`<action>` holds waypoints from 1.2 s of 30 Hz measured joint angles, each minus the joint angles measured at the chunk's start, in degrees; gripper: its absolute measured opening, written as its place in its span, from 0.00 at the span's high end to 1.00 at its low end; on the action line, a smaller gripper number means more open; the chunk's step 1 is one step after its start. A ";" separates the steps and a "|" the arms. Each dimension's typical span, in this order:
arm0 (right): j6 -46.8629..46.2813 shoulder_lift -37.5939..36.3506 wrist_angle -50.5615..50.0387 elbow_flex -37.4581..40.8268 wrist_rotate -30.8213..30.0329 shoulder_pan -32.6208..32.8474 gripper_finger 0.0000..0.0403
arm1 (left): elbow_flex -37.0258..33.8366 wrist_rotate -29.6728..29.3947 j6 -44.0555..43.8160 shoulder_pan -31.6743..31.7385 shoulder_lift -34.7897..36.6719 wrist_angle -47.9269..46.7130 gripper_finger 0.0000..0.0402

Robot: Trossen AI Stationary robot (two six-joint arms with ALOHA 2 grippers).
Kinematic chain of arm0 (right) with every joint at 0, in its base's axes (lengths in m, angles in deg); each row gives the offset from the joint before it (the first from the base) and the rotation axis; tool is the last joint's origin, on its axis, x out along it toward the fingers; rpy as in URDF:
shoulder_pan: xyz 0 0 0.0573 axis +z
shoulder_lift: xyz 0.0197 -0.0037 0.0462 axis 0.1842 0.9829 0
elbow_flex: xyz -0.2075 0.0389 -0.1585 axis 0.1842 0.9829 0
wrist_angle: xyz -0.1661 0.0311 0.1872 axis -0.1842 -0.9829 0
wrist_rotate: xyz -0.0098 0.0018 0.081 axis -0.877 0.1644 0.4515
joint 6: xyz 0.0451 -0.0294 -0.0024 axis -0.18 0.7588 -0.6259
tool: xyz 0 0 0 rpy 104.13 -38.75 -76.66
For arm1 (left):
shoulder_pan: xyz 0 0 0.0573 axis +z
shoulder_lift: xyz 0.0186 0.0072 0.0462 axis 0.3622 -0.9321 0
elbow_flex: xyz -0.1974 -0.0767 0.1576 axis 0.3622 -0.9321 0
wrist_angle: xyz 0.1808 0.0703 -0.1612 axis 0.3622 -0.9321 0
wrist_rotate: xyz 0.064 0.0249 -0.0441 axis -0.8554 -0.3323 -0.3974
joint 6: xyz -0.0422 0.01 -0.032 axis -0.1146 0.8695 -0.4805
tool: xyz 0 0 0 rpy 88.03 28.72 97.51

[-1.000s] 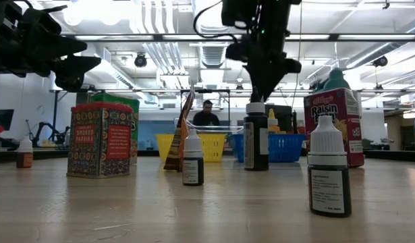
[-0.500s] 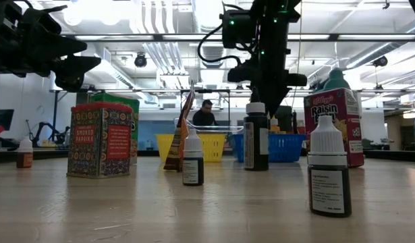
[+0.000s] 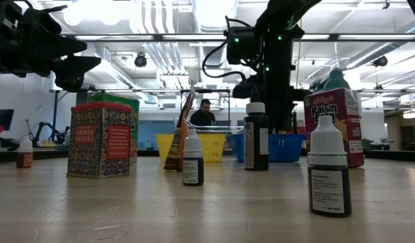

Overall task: Pick & Place Kitchen Items
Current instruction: Put the blue food coloring bottle into the blue bin

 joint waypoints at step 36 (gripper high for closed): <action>3.52 -0.09 11.15 7.67 2.91 -2.83 0.82 | 0.01 0.00 0.00 -0.01 0.01 0.00 0.46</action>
